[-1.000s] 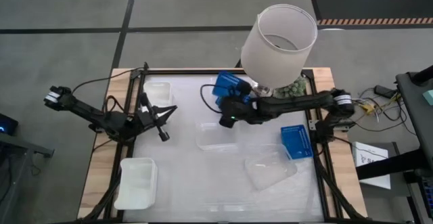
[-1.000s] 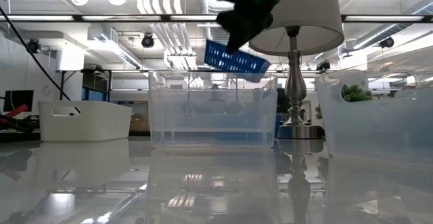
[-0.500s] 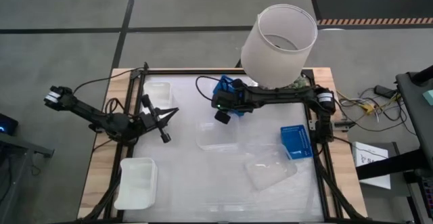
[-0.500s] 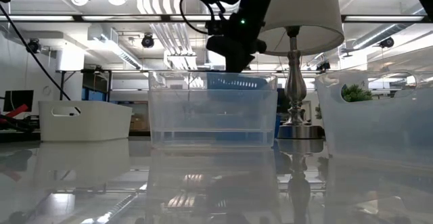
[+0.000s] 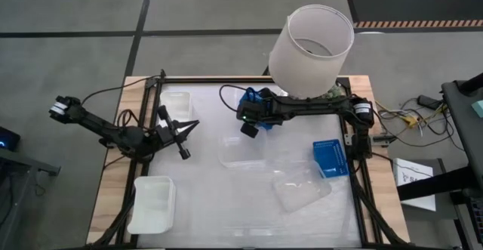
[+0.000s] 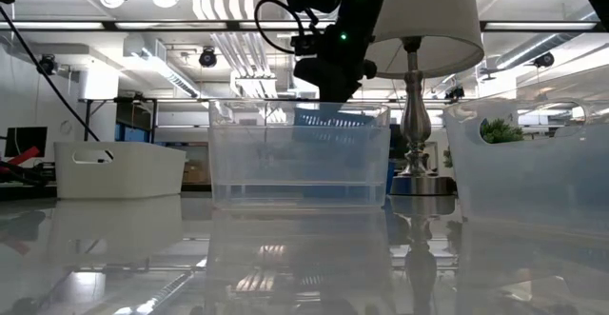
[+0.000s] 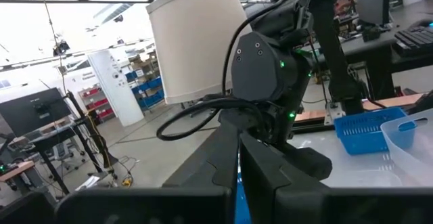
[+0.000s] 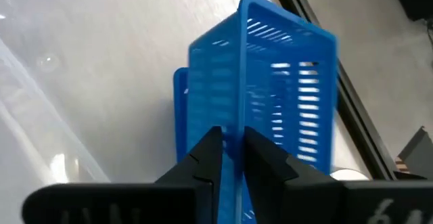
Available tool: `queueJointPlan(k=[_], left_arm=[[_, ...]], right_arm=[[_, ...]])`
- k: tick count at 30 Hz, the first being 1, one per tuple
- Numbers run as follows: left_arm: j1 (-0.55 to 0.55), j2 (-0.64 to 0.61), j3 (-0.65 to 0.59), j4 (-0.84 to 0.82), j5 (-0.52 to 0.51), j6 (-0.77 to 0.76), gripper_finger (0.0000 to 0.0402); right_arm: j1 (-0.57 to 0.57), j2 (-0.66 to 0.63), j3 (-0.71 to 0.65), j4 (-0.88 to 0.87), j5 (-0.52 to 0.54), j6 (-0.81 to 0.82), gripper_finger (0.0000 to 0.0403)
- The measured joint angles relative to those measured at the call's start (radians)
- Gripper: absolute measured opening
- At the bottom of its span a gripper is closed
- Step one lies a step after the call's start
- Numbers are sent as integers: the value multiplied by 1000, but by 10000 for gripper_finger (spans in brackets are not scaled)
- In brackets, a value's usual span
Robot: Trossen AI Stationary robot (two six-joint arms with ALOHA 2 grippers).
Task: Stack baskets by color
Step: Stack the middle blue bin on top of the top blue bin
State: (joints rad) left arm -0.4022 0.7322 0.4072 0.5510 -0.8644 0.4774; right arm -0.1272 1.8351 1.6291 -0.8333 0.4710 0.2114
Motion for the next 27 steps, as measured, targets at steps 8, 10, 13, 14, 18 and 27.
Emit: queueJointPlan(k=[8,10,13,14,18,27], left_arm=[[0,0,0,0,0,0,0],[0,0,0,0,0,0,0],[0,0,0,0,0,0,0],[0,0,0,0,0,0,0],[0,0,0,0,0,0,0],[0,0,0,2,0,0,0]], right_arm=[[-3,0,-2,-2,1,-3,71],[-5,0,-2,-1,1,-3,76],[-11,0,-2,-1,1,-4,83],[-11,0,-3,0,1,-4,85],[-12,0,-7,1,3,-11,84],[-11,2,-14,68,2,-11,46]])
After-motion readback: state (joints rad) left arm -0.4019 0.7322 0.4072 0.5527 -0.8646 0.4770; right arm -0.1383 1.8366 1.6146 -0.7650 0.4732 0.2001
